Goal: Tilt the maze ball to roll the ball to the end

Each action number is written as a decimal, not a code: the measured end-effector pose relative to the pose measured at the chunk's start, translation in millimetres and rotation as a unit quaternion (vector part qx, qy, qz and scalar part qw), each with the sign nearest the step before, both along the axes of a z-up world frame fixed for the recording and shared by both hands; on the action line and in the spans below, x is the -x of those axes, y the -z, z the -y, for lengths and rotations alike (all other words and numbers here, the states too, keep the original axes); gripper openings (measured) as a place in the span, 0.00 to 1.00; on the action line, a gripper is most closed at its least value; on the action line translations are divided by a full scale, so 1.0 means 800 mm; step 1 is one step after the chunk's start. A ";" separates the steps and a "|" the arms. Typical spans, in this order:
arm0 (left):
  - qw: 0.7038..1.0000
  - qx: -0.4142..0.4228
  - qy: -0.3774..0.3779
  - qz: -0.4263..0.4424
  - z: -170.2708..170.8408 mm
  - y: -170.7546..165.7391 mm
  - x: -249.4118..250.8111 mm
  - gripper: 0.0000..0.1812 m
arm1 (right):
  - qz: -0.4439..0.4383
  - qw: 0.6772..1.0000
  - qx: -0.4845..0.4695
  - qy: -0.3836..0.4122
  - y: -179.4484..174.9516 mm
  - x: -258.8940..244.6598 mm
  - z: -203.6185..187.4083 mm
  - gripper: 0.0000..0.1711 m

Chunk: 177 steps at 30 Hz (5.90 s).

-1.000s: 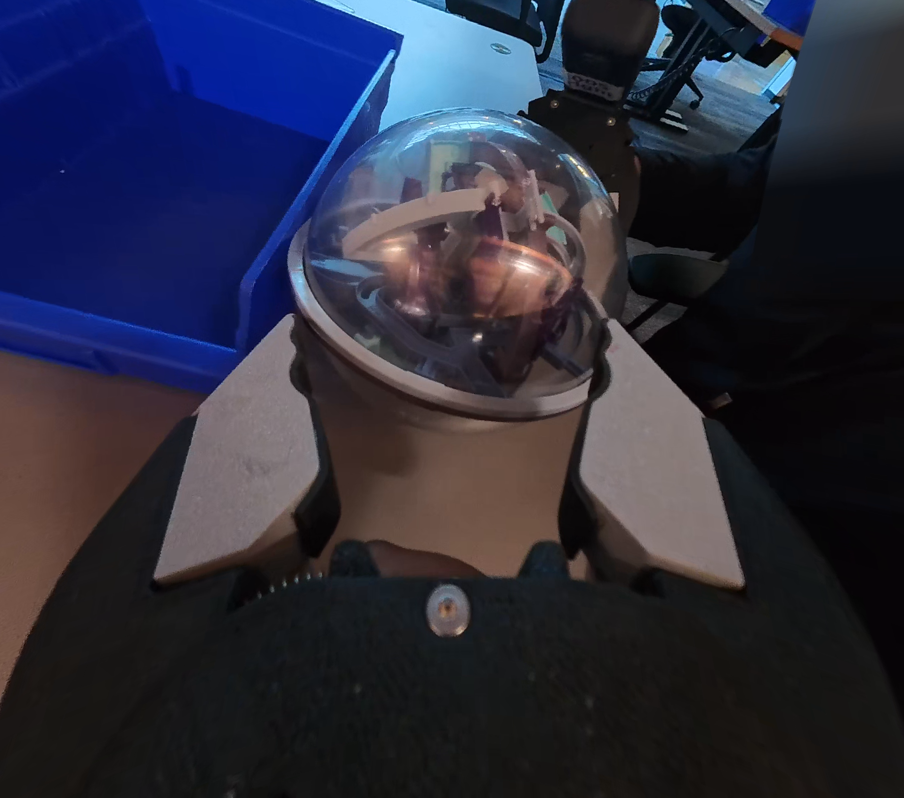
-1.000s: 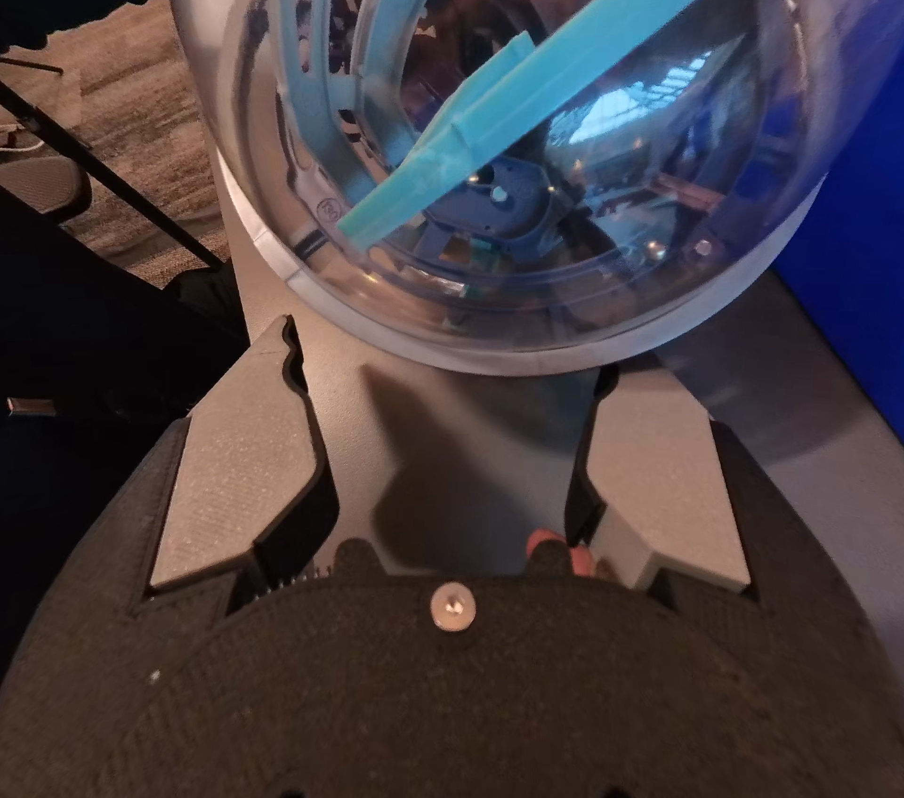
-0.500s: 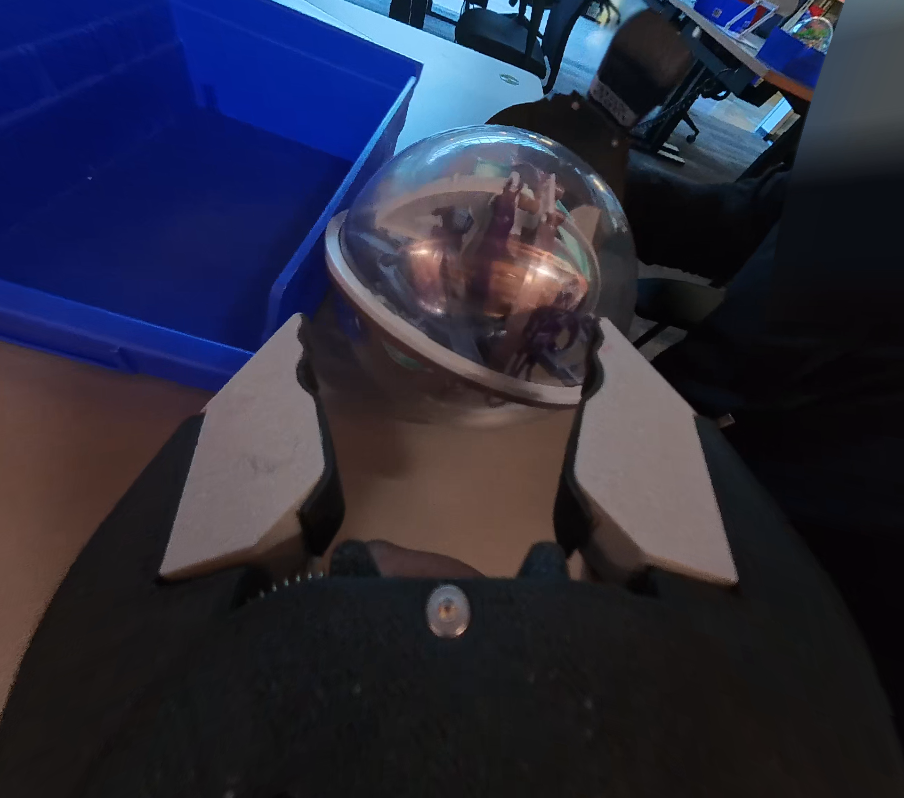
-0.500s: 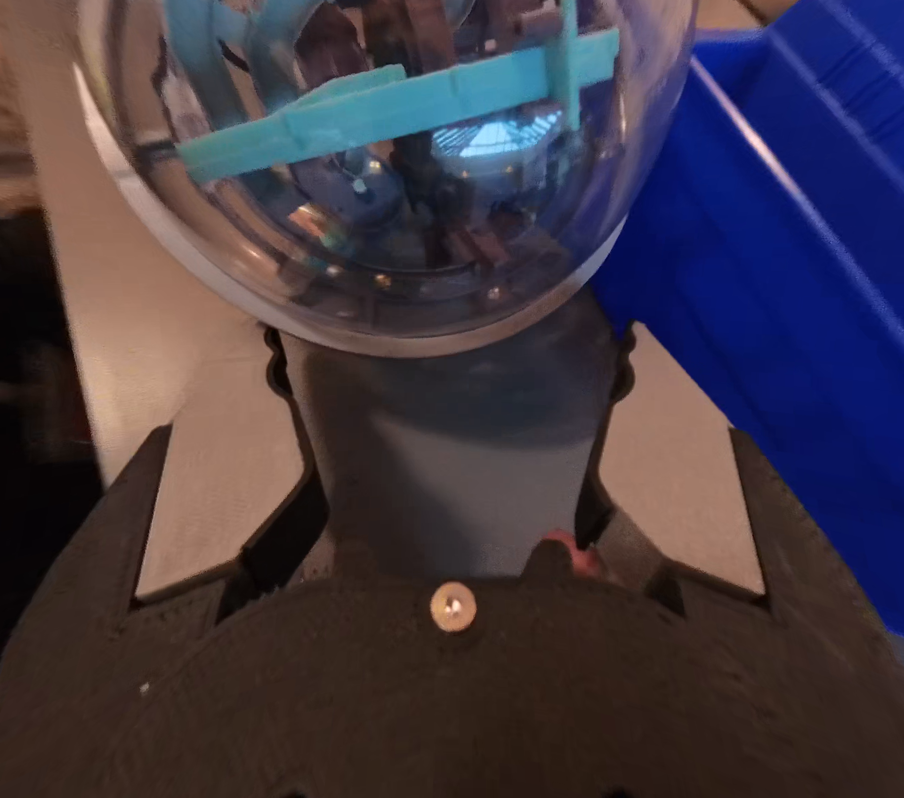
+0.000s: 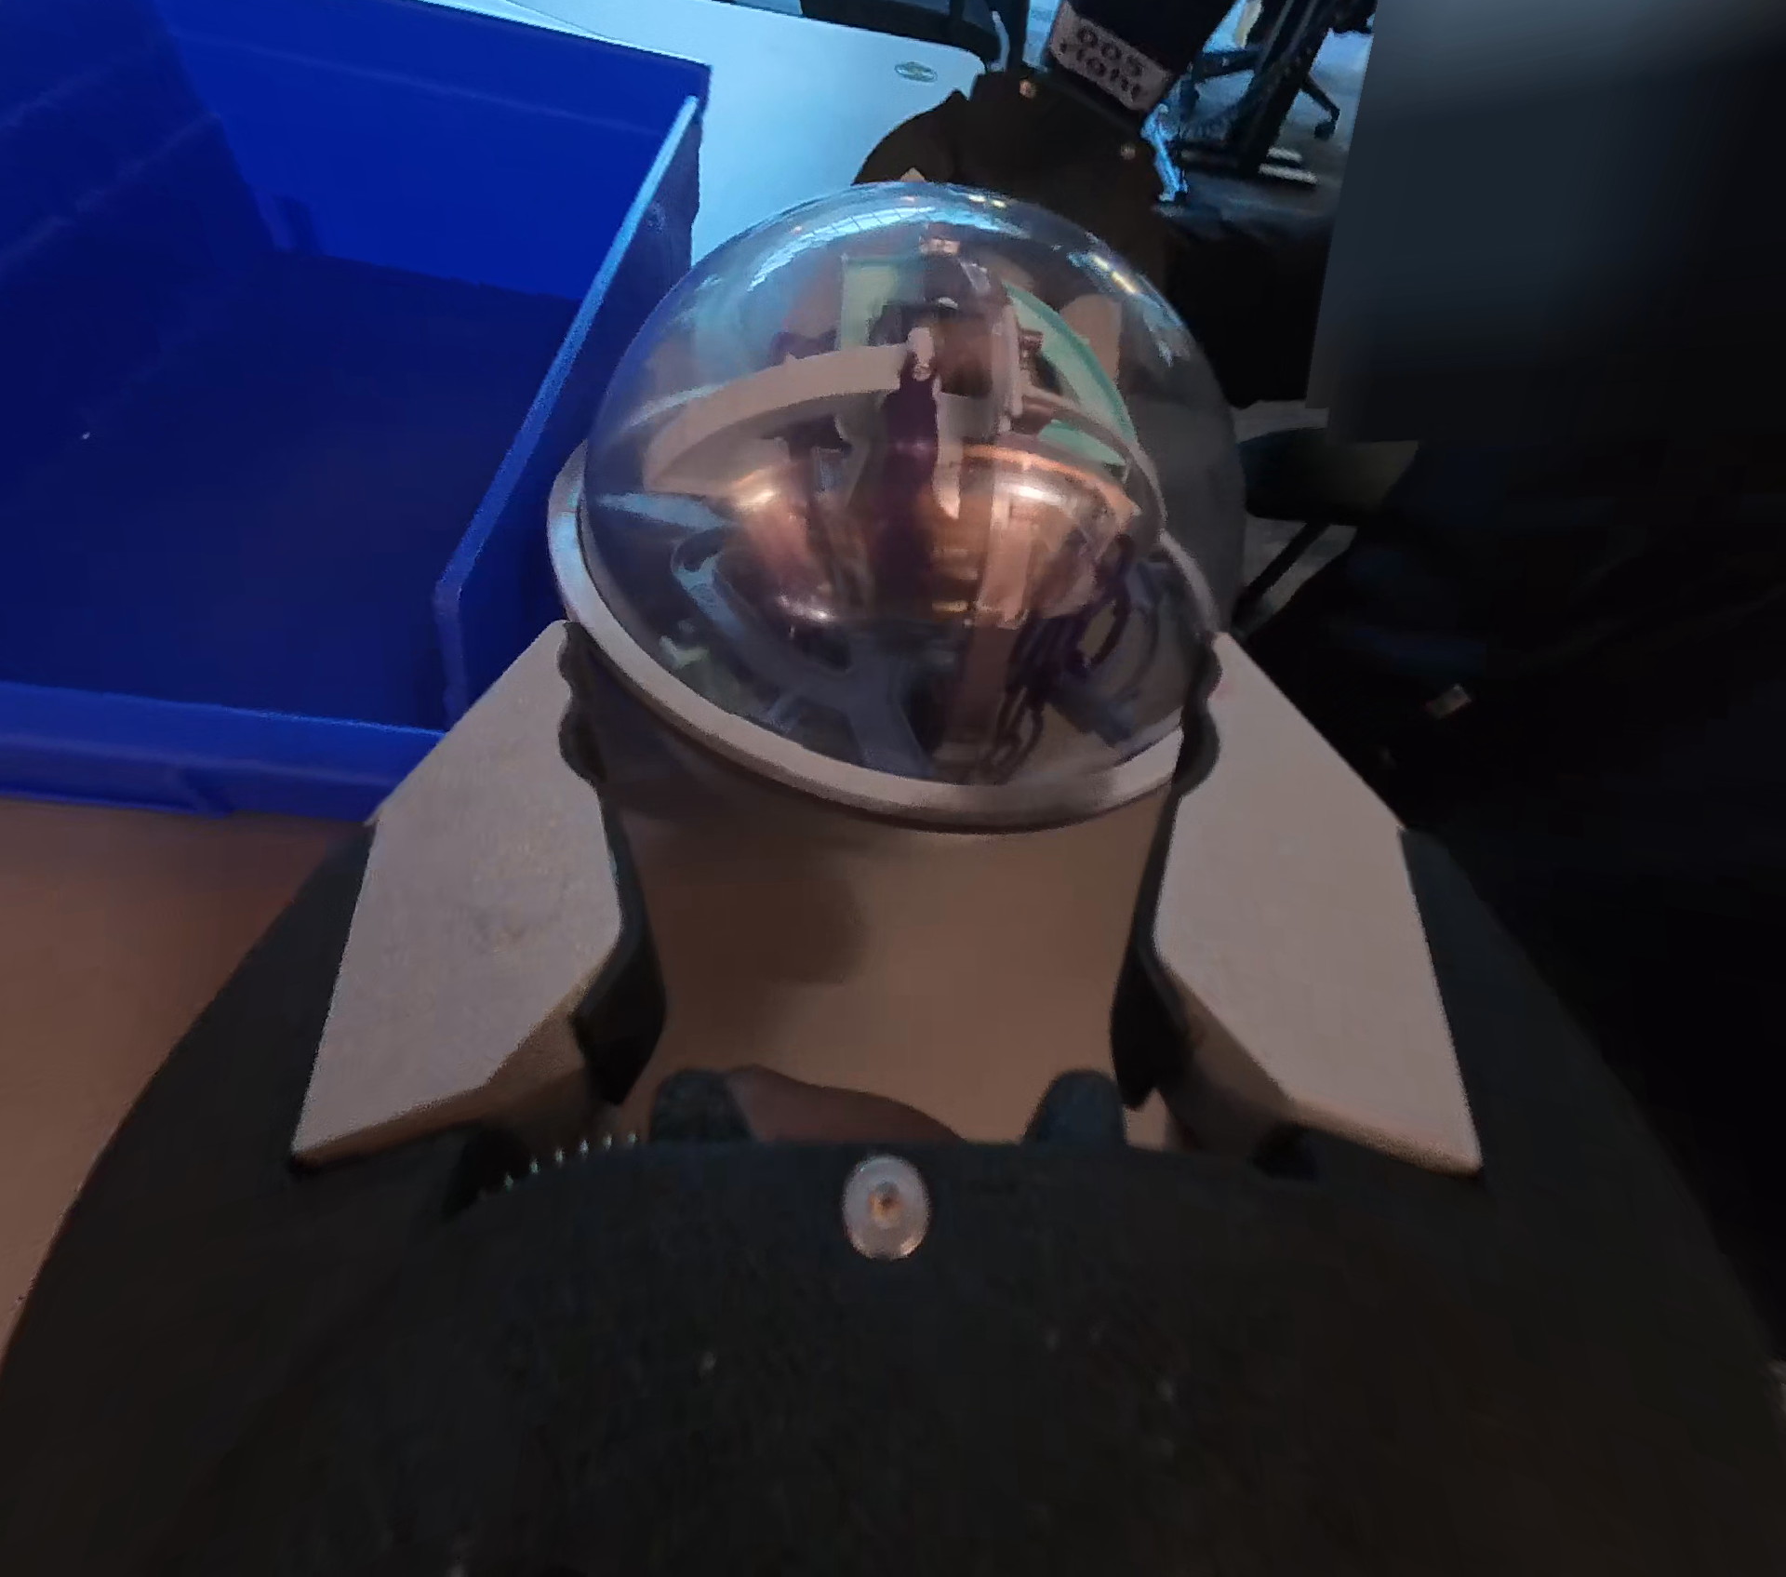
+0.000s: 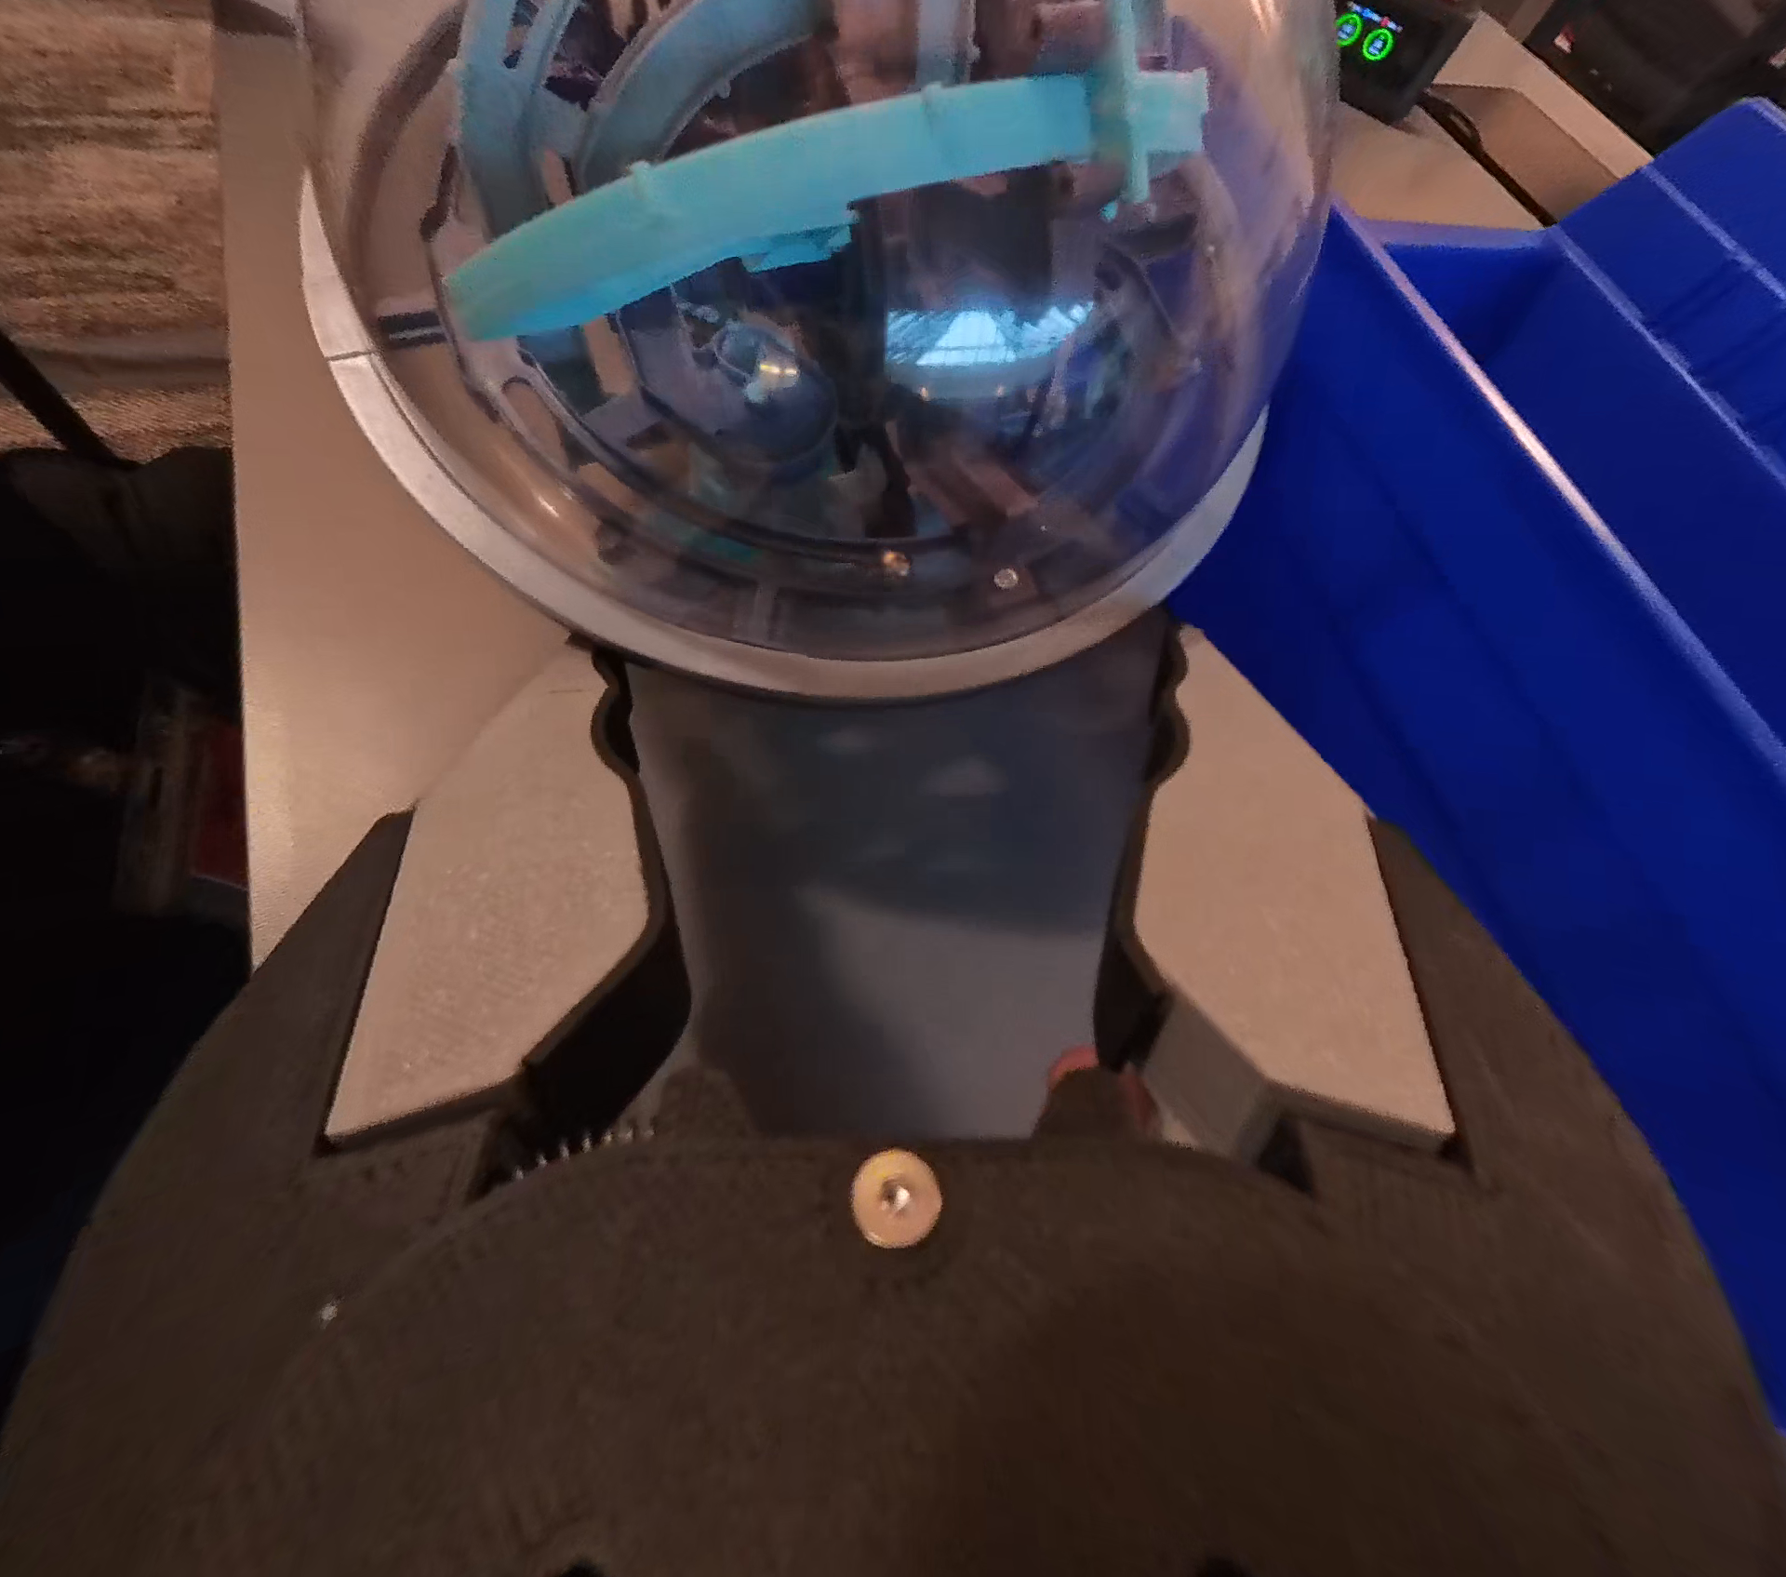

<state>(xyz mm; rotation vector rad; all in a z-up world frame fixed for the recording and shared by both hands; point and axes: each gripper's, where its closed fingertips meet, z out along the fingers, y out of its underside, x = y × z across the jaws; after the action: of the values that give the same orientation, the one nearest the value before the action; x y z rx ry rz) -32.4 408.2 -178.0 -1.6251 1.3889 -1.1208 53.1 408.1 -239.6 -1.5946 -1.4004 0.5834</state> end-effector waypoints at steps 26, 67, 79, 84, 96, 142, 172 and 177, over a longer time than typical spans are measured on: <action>0.982 -0.134 0.021 -0.134 0.000 0.032 -0.008 0.75 | -0.003 0.996 0.083 -0.036 0.007 0.003 0.011 0.55; 0.981 -0.121 0.045 -0.147 -0.004 0.014 -0.026 0.76 | 0.050 0.983 -0.176 0.029 -0.002 0.002 -0.018 0.70; 0.974 -0.170 0.039 -0.141 0.003 0.019 -0.005 0.73 | 0.036 0.994 -0.104 0.013 0.004 0.001 -0.013 0.61; 0.969 -0.186 0.037 -0.160 0.006 0.021 -0.006 0.74 | 0.043 0.995 -0.088 0.004 0.009 0.004 -0.009 0.59; 0.979 -0.132 0.035 -0.153 0.001 0.014 -0.015 0.76 | 0.050 0.984 -0.167 0.027 0.000 0.006 -0.014 0.63; 0.975 -0.154 0.059 -0.150 0.022 0.005 -0.002 0.74 | -0.015 0.999 0.027 -0.014 -0.003 0.014 0.009 0.54; 0.990 -0.035 0.051 -0.130 -0.005 -0.003 -0.032 0.75 | 0.131 0.952 -0.276 0.023 -0.035 0.032 -0.016 0.84; 0.989 -0.038 0.050 -0.133 -0.006 -0.002 -0.032 0.76 | 0.121 0.948 -0.294 0.021 -0.035 0.035 -0.018 0.84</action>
<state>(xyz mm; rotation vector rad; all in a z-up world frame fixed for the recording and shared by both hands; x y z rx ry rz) -6.8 412.8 -176.5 -1.7131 1.6792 -0.9167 25.1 422.7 -211.7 -1.2270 -1.5305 -0.0729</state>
